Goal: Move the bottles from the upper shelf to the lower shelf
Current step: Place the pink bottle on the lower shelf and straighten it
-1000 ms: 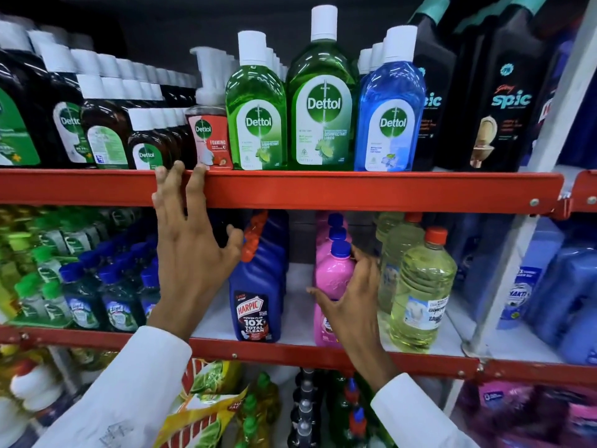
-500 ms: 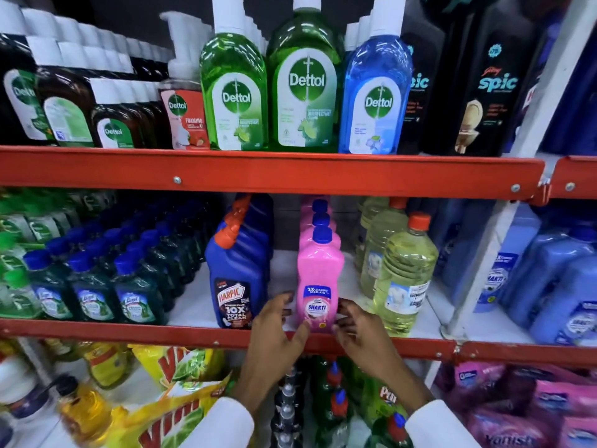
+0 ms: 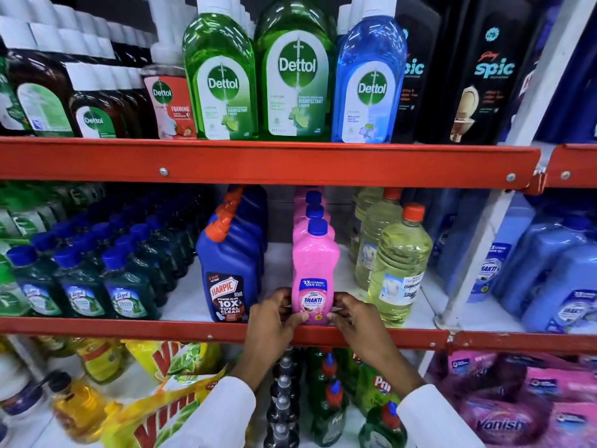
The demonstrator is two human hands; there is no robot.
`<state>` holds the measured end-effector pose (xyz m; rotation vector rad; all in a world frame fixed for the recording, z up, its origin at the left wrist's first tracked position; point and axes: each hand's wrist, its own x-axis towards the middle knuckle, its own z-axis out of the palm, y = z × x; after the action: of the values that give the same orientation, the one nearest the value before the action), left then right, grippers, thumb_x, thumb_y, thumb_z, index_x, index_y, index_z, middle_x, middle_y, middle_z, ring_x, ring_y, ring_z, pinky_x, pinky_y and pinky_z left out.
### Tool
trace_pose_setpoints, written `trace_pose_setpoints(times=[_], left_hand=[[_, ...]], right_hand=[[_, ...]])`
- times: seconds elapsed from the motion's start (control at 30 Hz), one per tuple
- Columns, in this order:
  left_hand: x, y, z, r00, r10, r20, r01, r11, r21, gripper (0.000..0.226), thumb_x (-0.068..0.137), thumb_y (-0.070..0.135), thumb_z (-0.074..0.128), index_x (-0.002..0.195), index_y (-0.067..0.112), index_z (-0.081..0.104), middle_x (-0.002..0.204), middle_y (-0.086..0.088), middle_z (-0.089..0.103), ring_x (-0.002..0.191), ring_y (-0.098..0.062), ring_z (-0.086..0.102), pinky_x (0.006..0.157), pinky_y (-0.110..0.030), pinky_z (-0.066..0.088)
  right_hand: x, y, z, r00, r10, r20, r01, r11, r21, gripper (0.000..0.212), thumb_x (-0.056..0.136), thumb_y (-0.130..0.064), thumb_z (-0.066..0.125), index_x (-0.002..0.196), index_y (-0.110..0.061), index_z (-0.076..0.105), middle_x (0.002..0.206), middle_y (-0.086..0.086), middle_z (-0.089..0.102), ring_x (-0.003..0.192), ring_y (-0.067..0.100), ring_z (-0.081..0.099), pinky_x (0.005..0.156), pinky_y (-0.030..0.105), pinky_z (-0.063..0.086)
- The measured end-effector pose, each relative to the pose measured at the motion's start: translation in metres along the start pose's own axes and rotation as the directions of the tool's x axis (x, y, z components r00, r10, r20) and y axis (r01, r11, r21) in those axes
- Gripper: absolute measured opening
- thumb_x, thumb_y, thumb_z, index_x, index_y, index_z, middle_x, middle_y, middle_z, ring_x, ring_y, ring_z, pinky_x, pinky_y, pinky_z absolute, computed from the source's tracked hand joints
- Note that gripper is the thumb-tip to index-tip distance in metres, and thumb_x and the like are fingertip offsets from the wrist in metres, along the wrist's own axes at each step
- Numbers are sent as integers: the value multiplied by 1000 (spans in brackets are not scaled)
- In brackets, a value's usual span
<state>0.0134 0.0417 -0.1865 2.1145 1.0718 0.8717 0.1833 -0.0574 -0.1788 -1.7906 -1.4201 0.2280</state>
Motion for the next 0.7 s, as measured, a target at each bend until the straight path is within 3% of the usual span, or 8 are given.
trace_pose_setpoints(times=[0.17, 0.3, 0.37, 0.47, 0.53, 0.6, 0.7], left_hand=[[0, 0, 1, 1000, 1, -4, -1, 1000, -28, 50, 84, 36, 83, 126, 14, 66, 118, -4, 79, 103, -18, 75, 95, -39, 62], [-11, 2, 2, 999, -4, -49, -2, 992, -124, 58, 85, 34, 82, 134, 15, 60, 126, -2, 75, 110, -15, 72, 99, -34, 60], [-23, 5, 7, 984, -5, -178, -26, 985, -169, 55, 84, 36, 83, 131, 17, 61, 125, 0, 69, 112, -13, 68, 98, -34, 58], [-46, 20, 22, 903, 111, -415, -181, 974, -135, 19, 87, 31, 78, 99, 26, 64, 100, 10, 60, 99, 2, 60, 85, -22, 51], [-54, 39, 41, 902, 191, -387, -258, 958, -129, 18, 85, 25, 75, 89, 33, 59, 93, 18, 57, 93, 4, 59, 78, -12, 47], [-54, 57, 61, 933, 237, -270, -284, 947, -151, 17, 85, 27, 73, 93, 32, 59, 94, 19, 59, 93, 2, 59, 78, -5, 44], [-37, 79, 82, 965, 236, -118, -253, 955, -158, 35, 86, 34, 73, 117, 26, 60, 111, 13, 60, 104, 4, 59, 91, -15, 51]], right_hand=[[-1, -1, -1, 999, 28, 22, -29, 999, 26, 36, 93, -14, 68, 128, -8, 64, 118, 7, 76, 106, 19, 73, 95, 38, 58], [-15, -3, -12, 998, 32, 48, -39, 987, 155, 49, 90, -12, 72, 137, -10, 58, 122, 1, 72, 107, 13, 72, 97, 29, 58], [-31, 3, -23, 999, 28, -31, -21, 982, 190, 42, 88, -7, 73, 129, -15, 64, 117, -7, 74, 103, 8, 72, 93, 25, 59], [-55, 21, -48, 945, 69, -319, 6, 974, 228, 30, 85, 5, 71, 93, -24, 76, 87, -13, 79, 78, 3, 74, 73, 17, 60], [-61, 36, -67, 870, 136, -475, -32, 975, 221, 37, 82, 12, 68, 86, -25, 73, 83, -8, 77, 76, 6, 73, 70, 10, 55], [-57, 52, -82, 827, 175, -535, -82, 978, 192, 37, 79, 14, 65, 100, -17, 68, 93, -2, 74, 83, 14, 72, 73, 9, 53], [-44, 71, -96, 920, 215, -327, -188, 976, 111, 55, 82, 10, 65, 133, -7, 54, 125, 8, 66, 99, 26, 69, 89, 32, 58]])
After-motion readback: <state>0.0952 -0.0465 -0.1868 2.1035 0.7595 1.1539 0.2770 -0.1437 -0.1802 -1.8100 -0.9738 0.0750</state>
